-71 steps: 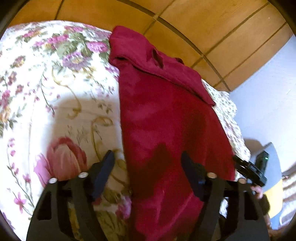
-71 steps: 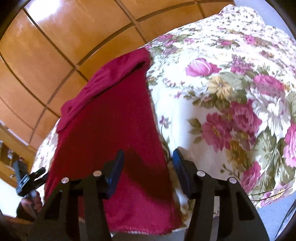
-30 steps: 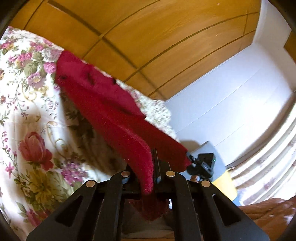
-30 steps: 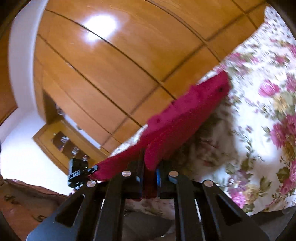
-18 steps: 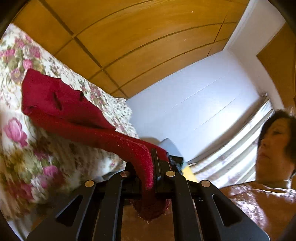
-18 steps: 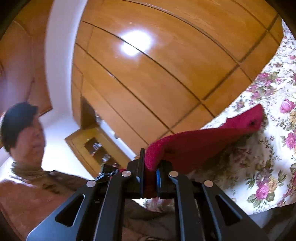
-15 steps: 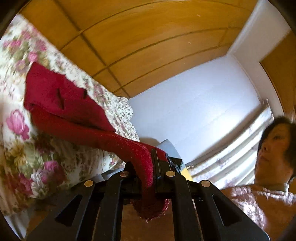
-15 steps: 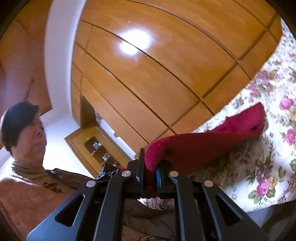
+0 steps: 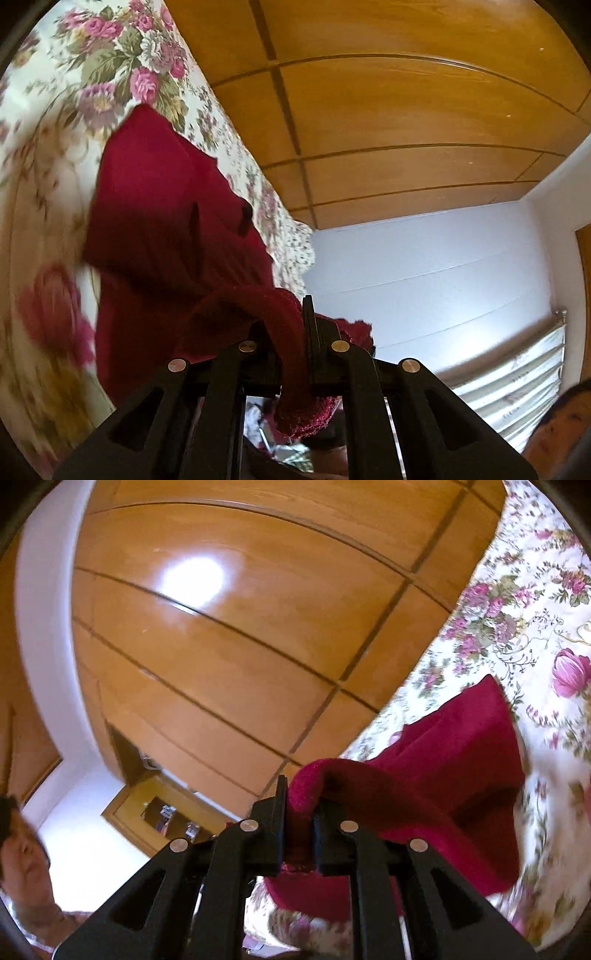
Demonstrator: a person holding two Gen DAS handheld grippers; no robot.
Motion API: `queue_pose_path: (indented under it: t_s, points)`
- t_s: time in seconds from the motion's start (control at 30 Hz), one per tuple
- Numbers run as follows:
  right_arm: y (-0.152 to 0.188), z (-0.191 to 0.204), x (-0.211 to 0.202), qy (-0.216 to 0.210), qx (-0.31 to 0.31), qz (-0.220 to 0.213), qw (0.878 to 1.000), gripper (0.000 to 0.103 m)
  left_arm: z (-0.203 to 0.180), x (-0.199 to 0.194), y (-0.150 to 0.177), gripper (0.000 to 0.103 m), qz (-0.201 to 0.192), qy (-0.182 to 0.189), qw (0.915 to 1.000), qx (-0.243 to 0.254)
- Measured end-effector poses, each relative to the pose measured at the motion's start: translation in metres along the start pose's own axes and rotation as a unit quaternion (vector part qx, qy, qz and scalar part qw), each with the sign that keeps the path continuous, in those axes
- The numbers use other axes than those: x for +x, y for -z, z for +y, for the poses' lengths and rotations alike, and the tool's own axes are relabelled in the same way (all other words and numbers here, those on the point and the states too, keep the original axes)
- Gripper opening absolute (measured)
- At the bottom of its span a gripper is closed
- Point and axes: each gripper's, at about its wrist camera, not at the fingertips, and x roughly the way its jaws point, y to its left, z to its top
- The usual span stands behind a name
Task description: Fold small clothes
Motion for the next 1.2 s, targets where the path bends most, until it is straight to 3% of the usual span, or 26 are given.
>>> queue_pose_path:
  t_s: [0.13, 0.4, 0.43, 0.47, 0.5, 0.53, 0.63, 0.67, 0.77, 0.83, 0.9, 0.97, 1.07, 1.1, 1.2]
  points:
    - [-0.022, -0.031, 0.029, 0.028, 0.024, 0.007, 0.999, 0.012, 0.016, 0.013, -0.028, 0.006, 0.0, -0.045, 0.999, 0.003]
    - [-0.04, -0.081, 0.064, 0.082, 0.06, 0.002, 0.995, 0.016, 0.043, 0.038, -0.066, 0.006, -0.016, -0.073, 0.9968, -0.029]
    - [-0.043, -0.087, 0.068, 0.1, 0.061, -0.004, 0.993, 0.021, 0.046, 0.043, -0.071, 0.012, -0.022, -0.086, 0.9956, -0.031]
    - [-0.044, -0.091, 0.07, 0.119, 0.061, -0.01, 0.991, 0.045, 0.048, 0.045, -0.074, 0.034, -0.027, -0.101, 0.994, -0.031]
    - [-0.045, -0.095, 0.072, 0.148, 0.061, -0.024, 0.987, 0.076, 0.048, 0.048, -0.076, 0.05, -0.035, -0.131, 0.9903, -0.029]
    - [-0.045, -0.096, 0.071, 0.173, 0.059, -0.041, 0.982, 0.083, 0.045, 0.05, -0.077, 0.072, -0.046, -0.164, 0.9852, -0.022]
    - [-0.039, -0.09, 0.061, 0.21, 0.048, -0.079, 0.973, 0.084, 0.029, 0.047, -0.069, 0.078, -0.096, -0.18, 0.9788, 0.022]
    - [-0.036, -0.085, 0.059, 0.226, 0.034, -0.08, 0.97, 0.084, 0.021, 0.046, -0.063, 0.078, -0.113, -0.2, 0.9722, 0.047]
    - [-0.025, -0.05, 0.076, 0.315, -0.079, -0.042, 0.945, 0.084, -0.002, 0.052, -0.041, 0.078, -0.129, -0.264, 0.9481, 0.121]
    - [-0.011, -0.02, 0.105, 0.366, -0.206, 0.008, 0.907, 0.084, -0.016, 0.063, -0.026, 0.078, -0.118, -0.289, 0.9353, 0.166]
    - [0.004, -0.003, 0.135, 0.386, -0.292, 0.058, 0.873, 0.084, -0.025, 0.085, -0.017, 0.078, -0.084, -0.316, 0.9221, 0.206]
    - [0.014, -0.005, 0.168, 0.4, -0.321, 0.136, 0.848, 0.079, -0.026, 0.109, -0.012, 0.078, -0.046, -0.34, 0.9101, 0.232]
    - [0.02, -0.026, 0.197, 0.423, -0.324, 0.199, 0.823, 0.063, -0.018, 0.136, -0.018, 0.078, -0.012, -0.394, 0.8882, 0.237]
    - [0.017, -0.037, 0.206, 0.434, -0.316, 0.21, 0.817, 0.063, -0.014, 0.14, -0.023, 0.078, -0.008, -0.407, 0.8838, 0.231]
    - [-0.001, -0.063, 0.21, 0.436, -0.254, 0.2, 0.84, 0.064, 0.002, 0.151, -0.04, 0.078, -0.019, -0.431, 0.8739, 0.224]
